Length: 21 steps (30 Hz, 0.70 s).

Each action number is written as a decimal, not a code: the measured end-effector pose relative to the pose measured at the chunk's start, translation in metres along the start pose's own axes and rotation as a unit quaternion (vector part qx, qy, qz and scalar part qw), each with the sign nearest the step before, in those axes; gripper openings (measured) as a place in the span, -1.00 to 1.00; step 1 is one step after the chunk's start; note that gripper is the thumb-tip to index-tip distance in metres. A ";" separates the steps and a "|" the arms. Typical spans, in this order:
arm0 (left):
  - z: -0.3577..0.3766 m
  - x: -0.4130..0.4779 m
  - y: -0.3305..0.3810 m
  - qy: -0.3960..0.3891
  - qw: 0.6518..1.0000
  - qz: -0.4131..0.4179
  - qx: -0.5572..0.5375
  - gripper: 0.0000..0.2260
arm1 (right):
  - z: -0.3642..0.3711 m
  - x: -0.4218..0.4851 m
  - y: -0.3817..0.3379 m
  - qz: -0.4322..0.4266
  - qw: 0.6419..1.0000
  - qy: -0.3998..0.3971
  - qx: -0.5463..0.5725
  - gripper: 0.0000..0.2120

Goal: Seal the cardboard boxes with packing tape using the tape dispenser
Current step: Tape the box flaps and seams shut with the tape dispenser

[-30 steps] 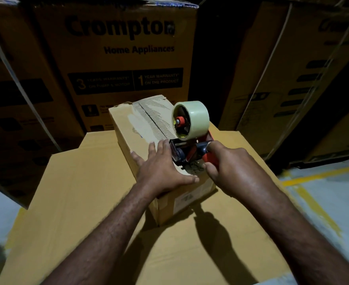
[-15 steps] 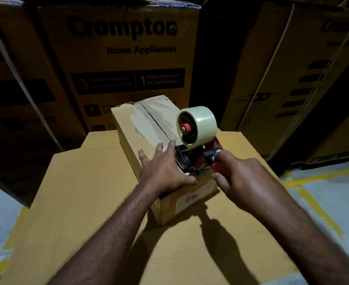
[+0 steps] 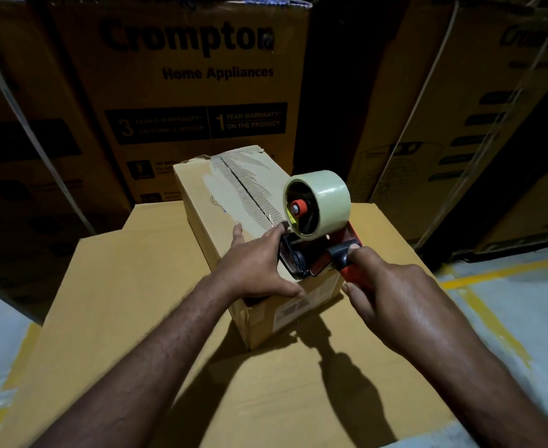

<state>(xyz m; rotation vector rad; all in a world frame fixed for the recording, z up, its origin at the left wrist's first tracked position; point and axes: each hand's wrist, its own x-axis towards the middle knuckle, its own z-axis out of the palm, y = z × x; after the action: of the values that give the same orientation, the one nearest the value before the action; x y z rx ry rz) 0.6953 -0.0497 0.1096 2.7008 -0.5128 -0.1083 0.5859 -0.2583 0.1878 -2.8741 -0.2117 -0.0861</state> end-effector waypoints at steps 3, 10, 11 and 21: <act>-0.003 0.003 -0.006 -0.019 0.999 0.010 0.025 0.09 | 0.001 -0.001 -0.003 -0.001 1.000 -0.005 0.000 -0.66; -0.002 0.004 -0.003 -0.024 0.998 0.030 0.050 -0.19 | -0.006 -0.017 0.001 0.006 1.000 -0.012 -0.009 -0.64; -0.001 0.005 -0.004 -0.025 0.997 0.039 0.058 -0.25 | -0.006 -0.020 0.001 0.006 1.000 -0.011 -0.010 -0.63; 0.008 0.012 -0.014 -0.056 0.987 0.145 0.042 -0.45 | -0.001 -0.040 0.001 0.022 1.000 -0.011 -0.003 -0.61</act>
<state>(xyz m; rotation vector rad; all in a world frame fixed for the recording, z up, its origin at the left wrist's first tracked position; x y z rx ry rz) 0.7103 -0.0450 0.0973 2.6783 -0.9563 -0.1617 0.5465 -0.2649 0.1849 -2.8843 -0.1533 -0.0455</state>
